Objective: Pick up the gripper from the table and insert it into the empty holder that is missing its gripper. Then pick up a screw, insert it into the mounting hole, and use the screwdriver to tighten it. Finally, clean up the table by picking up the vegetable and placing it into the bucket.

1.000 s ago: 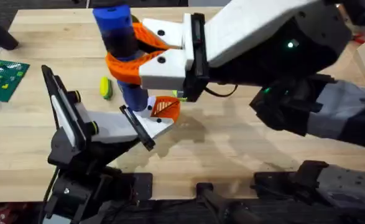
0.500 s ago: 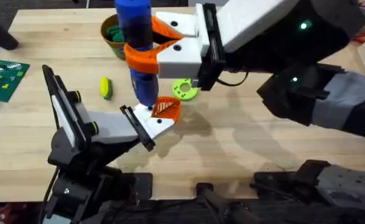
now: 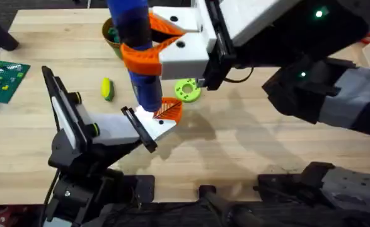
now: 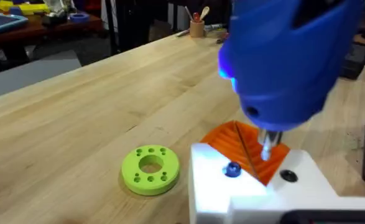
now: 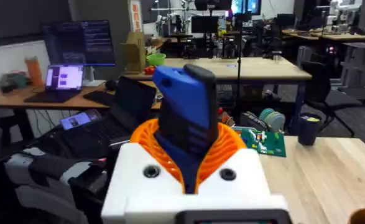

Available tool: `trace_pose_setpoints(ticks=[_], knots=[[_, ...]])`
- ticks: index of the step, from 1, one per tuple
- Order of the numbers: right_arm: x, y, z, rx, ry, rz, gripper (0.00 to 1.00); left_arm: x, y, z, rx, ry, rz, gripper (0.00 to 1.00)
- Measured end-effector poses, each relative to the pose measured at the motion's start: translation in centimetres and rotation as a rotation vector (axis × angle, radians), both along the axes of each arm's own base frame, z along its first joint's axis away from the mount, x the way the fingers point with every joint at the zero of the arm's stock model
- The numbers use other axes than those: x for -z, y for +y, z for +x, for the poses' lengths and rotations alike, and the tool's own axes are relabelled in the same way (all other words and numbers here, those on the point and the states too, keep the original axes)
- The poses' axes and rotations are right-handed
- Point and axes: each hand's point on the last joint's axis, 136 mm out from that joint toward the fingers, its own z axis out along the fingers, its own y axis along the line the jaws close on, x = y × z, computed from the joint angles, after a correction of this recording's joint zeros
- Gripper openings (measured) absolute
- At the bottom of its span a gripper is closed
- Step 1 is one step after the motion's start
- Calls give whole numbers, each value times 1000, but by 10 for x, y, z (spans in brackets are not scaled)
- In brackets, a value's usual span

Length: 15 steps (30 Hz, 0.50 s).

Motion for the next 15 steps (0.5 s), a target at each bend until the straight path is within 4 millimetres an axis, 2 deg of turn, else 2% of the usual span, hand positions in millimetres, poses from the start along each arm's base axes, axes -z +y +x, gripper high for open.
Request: trace_pose_setpoints(ticks=[15], knots=[[2, 2, -4, -6, -53, -1, 70, 0, 0, 0, 0, 0, 0, 6]])
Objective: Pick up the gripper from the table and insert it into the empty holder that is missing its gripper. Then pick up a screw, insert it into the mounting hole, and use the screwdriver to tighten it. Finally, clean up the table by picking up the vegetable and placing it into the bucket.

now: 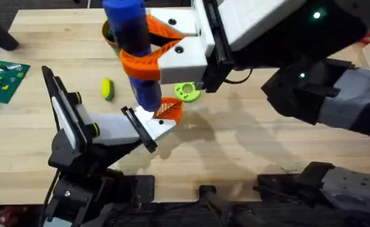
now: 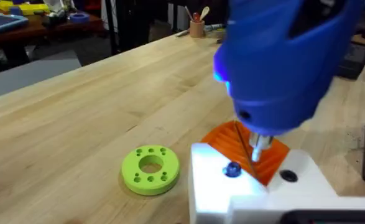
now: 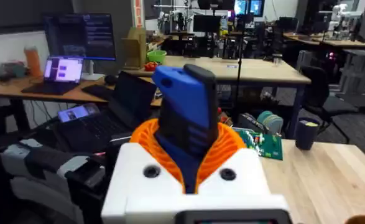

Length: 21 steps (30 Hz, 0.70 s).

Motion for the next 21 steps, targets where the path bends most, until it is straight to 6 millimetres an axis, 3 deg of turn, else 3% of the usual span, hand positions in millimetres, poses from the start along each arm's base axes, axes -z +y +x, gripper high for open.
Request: trace_pose_setpoints(ticks=[21], knots=[[-1, 2, -3, 6, -48, 11, 70, 0, 0, 0, 0, 0, 0, 6]])
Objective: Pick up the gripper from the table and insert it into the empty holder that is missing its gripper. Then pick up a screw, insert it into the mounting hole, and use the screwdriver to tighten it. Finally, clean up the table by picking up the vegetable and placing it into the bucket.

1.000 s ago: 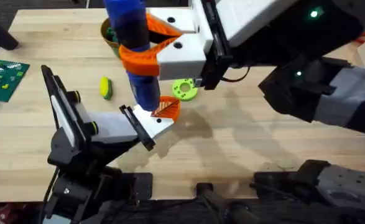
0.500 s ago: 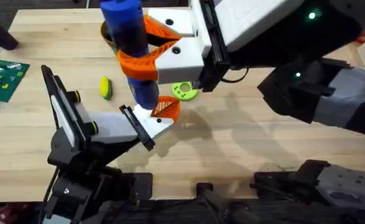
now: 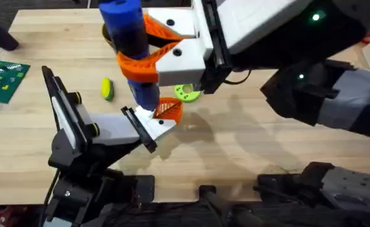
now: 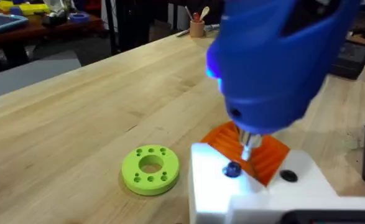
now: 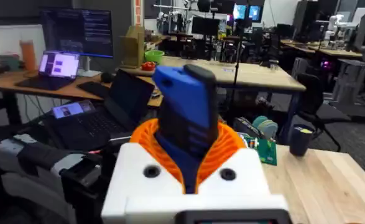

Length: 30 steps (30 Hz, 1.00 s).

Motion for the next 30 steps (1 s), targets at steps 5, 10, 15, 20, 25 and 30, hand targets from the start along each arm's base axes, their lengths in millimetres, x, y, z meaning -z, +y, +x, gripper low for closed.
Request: trace_pose_setpoints(ticks=[5, 10, 15, 20, 25, 30], knots=[[1, 0, 1, 2, 1, -1, 70, 0, 0, 0, 0, 0, 0, 6], [6, 3, 4, 3, 12, -10, 70, 0, 0, 0, 0, 0, 0, 6], [8, 4, 5, 3, 16, -14, 70, 0, 0, 0, 0, 0, 0, 6], [7, 4, 5, 3, 16, -14, 70, 0, 0, 0, 0, 0, 0, 6], [7, 4, 5, 3, 15, -13, 70, 0, 0, 0, 0, 0, 0, 6], [7, 4, 5, 4, 12, -13, 70, 0, 0, 0, 0, 0, 0, 6]])
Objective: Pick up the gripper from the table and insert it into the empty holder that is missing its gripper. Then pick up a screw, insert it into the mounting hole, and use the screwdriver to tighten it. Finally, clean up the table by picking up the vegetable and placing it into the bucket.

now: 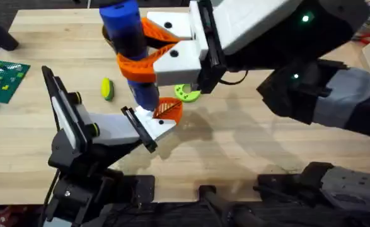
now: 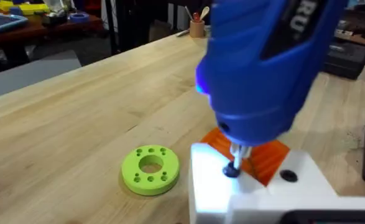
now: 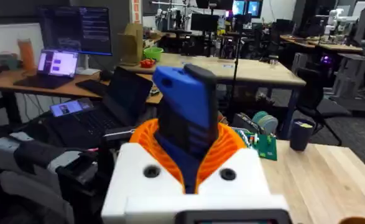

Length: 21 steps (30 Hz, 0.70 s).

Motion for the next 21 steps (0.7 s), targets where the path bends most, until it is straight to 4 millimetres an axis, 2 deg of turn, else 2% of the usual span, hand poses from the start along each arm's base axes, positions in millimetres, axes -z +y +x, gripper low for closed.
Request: trace_pose_setpoints(ticks=[21], knots=[[4, 1, 1, 4, 0, -15, 70, 0, 0, 0, 0, 0, 0, 6]])
